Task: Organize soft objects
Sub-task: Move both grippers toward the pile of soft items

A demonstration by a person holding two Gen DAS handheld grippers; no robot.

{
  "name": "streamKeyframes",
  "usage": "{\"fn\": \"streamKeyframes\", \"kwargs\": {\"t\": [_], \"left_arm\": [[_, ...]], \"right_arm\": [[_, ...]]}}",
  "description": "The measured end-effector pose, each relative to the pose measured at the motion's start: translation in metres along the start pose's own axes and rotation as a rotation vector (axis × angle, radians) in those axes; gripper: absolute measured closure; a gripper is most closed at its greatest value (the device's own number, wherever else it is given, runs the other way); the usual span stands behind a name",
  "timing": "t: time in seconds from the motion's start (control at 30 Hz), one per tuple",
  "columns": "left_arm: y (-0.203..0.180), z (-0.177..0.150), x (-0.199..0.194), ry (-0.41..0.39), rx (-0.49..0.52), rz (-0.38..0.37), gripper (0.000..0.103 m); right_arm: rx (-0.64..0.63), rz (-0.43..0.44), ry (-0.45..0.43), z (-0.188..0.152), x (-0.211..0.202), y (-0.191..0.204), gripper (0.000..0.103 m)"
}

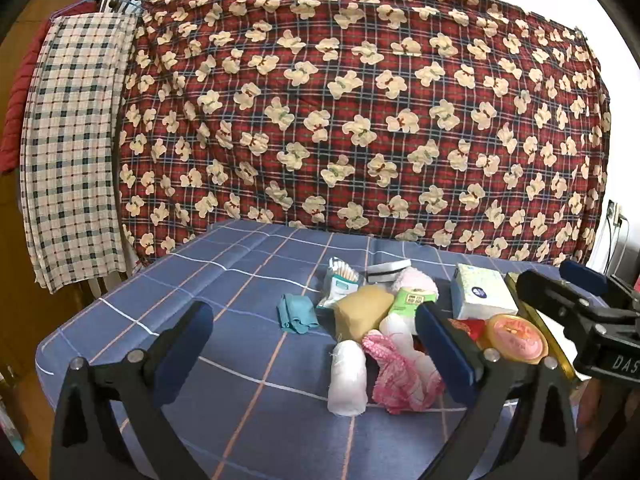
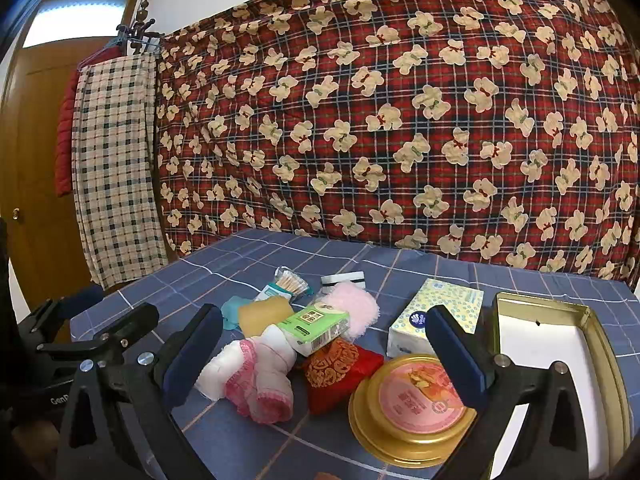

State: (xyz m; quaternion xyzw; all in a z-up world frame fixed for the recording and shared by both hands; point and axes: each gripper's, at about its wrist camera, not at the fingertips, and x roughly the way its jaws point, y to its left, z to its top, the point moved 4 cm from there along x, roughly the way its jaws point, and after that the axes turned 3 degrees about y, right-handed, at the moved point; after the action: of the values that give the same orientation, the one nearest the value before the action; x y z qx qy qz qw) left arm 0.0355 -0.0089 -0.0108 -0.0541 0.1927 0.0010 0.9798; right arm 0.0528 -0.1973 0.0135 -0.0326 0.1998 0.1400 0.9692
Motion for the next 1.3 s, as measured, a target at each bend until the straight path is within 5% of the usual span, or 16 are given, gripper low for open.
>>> {"fn": "streamKeyframes", "kwargs": {"t": [1.03,1.3], "left_arm": [[-0.010,-0.015,0.005,0.024,-0.003,0.008,0.001],[0.012,-0.023,0.019,0.052,-0.014,0.025,0.001]], "right_arm": [[0.004,-0.015,0.052,-0.015,0.012,-0.004,0.001],[-0.036,-0.018,0.084,-0.018,0.022,0.008,0.001]]}}
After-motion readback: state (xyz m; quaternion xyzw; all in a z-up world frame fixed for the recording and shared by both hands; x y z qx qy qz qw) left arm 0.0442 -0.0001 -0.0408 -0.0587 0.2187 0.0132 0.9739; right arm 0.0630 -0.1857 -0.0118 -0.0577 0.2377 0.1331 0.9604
